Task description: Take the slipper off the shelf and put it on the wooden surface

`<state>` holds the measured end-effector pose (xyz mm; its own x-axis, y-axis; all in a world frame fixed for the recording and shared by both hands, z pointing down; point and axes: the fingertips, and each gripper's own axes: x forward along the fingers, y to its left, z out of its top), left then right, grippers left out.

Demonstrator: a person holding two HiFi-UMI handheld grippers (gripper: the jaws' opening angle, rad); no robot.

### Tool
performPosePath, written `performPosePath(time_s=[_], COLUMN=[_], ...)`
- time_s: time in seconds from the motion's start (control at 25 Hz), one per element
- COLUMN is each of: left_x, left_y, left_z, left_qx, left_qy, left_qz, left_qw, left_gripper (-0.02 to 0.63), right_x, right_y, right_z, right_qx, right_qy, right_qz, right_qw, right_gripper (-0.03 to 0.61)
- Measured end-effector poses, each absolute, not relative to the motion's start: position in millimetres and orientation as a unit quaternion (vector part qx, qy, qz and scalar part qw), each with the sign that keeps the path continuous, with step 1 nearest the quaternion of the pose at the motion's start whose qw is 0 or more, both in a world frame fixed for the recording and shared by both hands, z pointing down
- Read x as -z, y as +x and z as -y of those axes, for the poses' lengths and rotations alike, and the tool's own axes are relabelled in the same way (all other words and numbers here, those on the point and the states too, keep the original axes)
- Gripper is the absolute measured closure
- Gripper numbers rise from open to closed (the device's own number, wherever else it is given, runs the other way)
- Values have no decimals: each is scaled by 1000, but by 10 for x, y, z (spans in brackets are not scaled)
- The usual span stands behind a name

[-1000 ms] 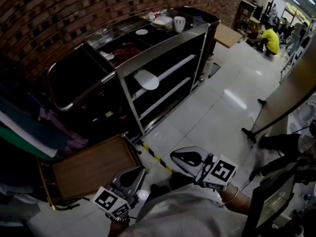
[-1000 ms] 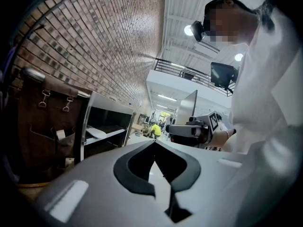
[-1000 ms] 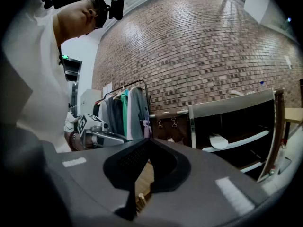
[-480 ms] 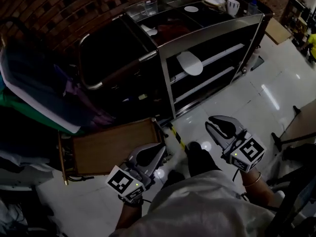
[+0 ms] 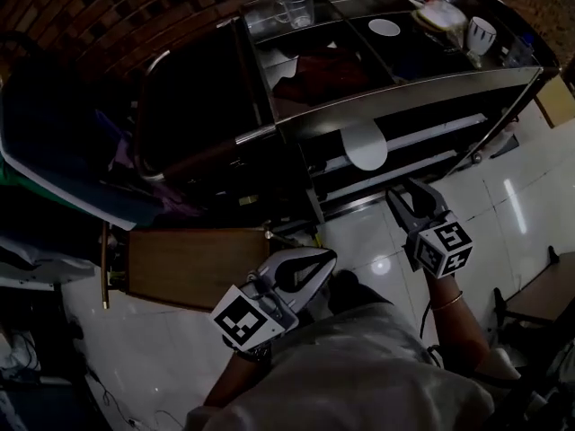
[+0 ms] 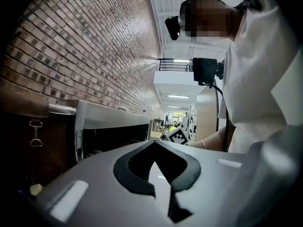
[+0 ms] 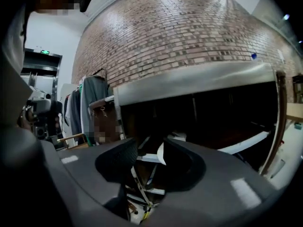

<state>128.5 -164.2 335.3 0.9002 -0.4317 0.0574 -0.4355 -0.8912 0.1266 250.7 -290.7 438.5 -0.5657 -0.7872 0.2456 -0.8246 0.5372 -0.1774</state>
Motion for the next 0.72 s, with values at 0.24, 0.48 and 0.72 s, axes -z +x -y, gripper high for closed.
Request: performPosePath(time_s=[0.24,0.48,0.72], left_x=[-3466,-3638,-3715], left_y=[1519,1451,1494], left_z=[1898,2123,2214], left_qx=[-35,-56,-70], left_qy=[961,946,945], left_qz=[257,293,294], left_qw=[92,124,126], left_gripper=[617,617,617], right_x=[-5137,-5534,-5773], right_y=[2619,2647,2649], right_z=[3529,3845,3994], right_qx=[-233,-269,-316], right_qy=[443,439,438], right_qz=[862,853,839], right_qw=[77,86,70], right_gripper=[407,410,413])
